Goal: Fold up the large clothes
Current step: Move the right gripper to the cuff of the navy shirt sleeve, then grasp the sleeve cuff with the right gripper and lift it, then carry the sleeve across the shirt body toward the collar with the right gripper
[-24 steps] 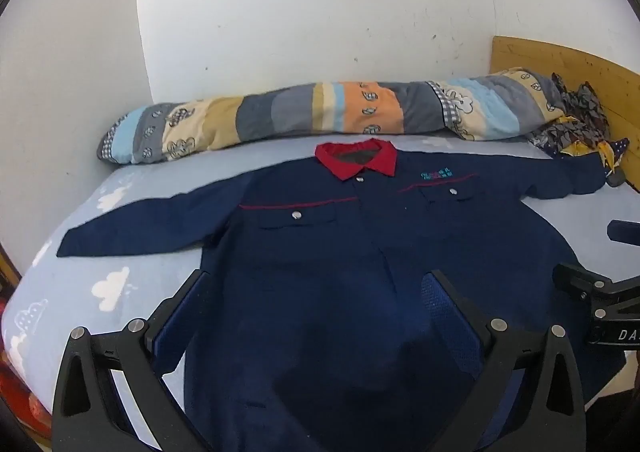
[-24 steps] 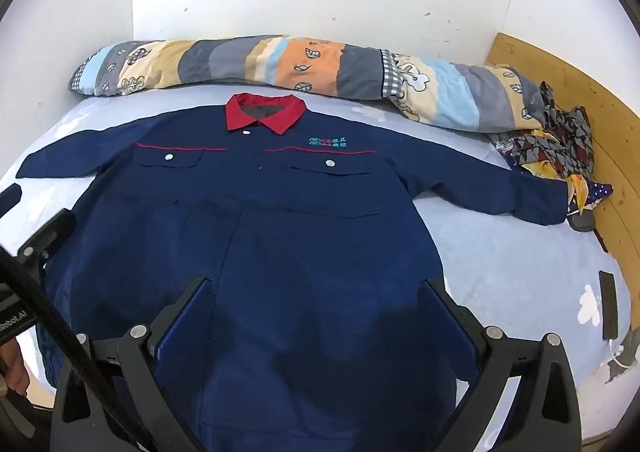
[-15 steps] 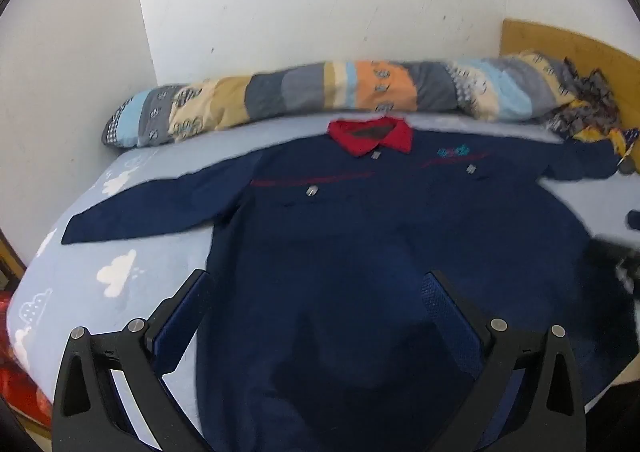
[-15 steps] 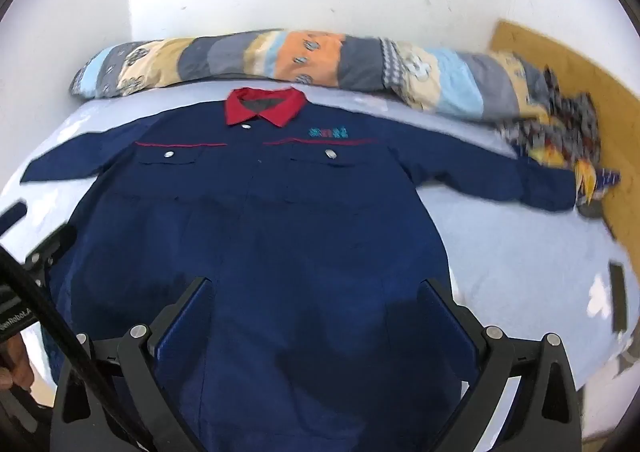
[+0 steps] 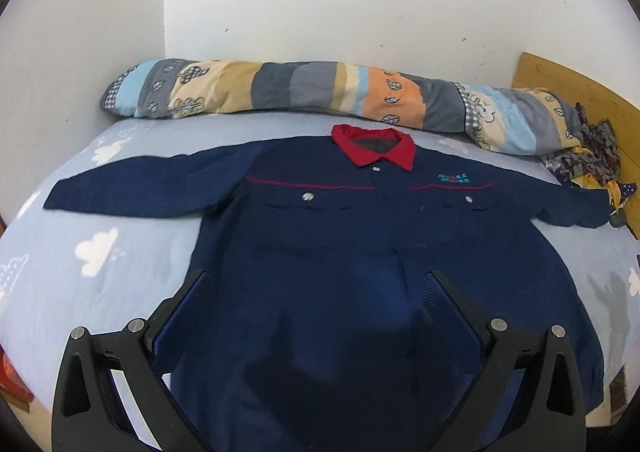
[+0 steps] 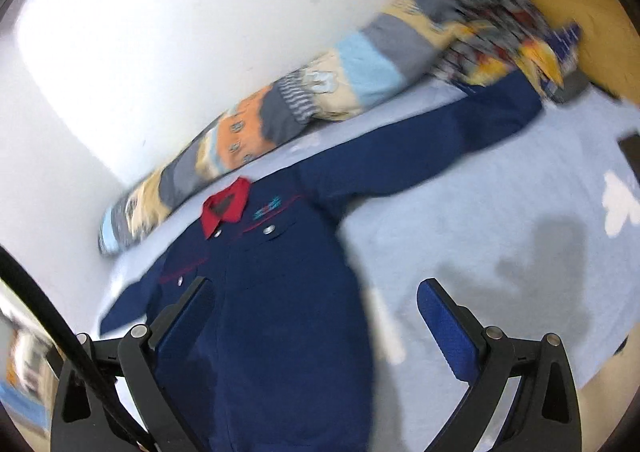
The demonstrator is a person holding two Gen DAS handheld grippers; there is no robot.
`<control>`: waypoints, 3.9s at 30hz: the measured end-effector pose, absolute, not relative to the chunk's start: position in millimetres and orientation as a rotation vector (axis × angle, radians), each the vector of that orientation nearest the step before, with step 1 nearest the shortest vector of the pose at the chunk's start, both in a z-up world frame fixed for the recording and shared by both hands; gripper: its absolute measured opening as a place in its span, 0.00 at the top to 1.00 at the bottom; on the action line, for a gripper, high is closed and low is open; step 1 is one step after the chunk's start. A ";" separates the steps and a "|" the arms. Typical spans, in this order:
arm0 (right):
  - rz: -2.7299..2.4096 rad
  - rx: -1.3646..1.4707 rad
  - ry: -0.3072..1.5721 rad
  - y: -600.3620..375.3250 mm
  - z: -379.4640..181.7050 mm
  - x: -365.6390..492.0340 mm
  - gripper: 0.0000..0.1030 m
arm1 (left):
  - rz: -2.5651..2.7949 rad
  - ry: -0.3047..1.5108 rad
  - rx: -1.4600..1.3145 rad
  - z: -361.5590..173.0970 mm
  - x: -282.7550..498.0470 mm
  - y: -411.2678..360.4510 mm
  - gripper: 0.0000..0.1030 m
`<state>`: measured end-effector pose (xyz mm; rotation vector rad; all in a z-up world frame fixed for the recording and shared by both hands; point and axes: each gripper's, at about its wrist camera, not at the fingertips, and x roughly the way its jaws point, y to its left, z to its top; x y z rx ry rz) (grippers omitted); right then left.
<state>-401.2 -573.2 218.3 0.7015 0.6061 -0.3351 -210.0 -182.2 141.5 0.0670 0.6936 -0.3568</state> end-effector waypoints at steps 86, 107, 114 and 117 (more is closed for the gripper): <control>0.057 0.474 0.693 -422.2 287.6 -5.9 0.94 | -0.332 0.652 0.040 168.1 -200.9 -148.8 0.00; 0.133 0.350 0.844 -361.8 127.7 -12.8 0.35 | -0.321 0.663 0.002 169.9 -200.0 -134.6 0.00; -0.297 0.247 1.056 -477.4 63.2 -30.0 0.34 | -0.317 0.681 0.016 163.9 -194.7 -145.5 0.00; -0.285 0.246 1.091 -493.9 40.3 -44.4 0.29 | -0.316 0.685 0.034 161.2 -194.2 -152.1 0.00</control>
